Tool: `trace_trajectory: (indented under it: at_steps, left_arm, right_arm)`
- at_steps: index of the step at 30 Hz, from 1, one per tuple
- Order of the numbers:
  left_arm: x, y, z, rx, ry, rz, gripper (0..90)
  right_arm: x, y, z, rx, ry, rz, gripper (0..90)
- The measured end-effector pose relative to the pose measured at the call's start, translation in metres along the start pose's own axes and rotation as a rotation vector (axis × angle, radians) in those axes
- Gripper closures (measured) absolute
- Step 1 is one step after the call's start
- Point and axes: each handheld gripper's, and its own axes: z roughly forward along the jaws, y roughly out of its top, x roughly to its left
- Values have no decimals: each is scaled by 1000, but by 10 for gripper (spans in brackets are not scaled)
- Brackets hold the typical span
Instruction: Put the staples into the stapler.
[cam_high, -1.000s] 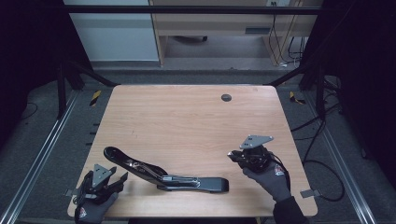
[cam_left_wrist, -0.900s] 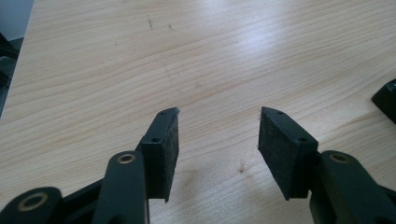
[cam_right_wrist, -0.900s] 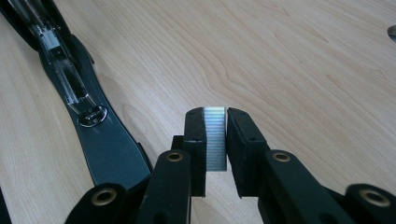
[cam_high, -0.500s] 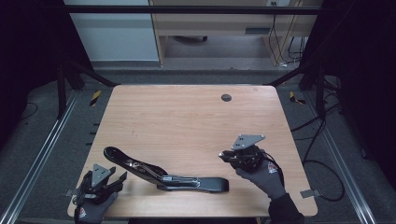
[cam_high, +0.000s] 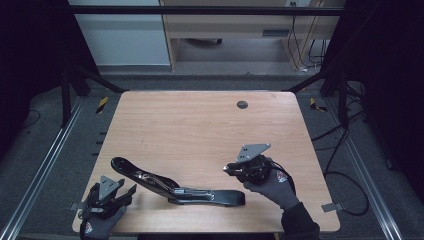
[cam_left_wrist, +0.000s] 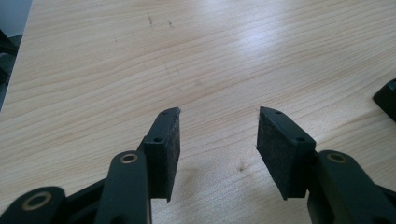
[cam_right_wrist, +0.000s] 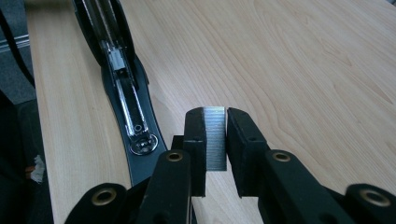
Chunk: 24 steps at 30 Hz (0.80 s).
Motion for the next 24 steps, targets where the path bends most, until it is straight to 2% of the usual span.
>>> trace_trajectory:
  at_steps: [15, 24]
  left_arm:
    - [0, 0, 1, -2, -6, -2, 485]
    - [-1, 0, 1, -2, -6, -1, 485]
  right_arm:
    - [12, 19, 15, -2, 71, -52, 782]
    - [17, 26, 21, 1, 91, -70, 782]
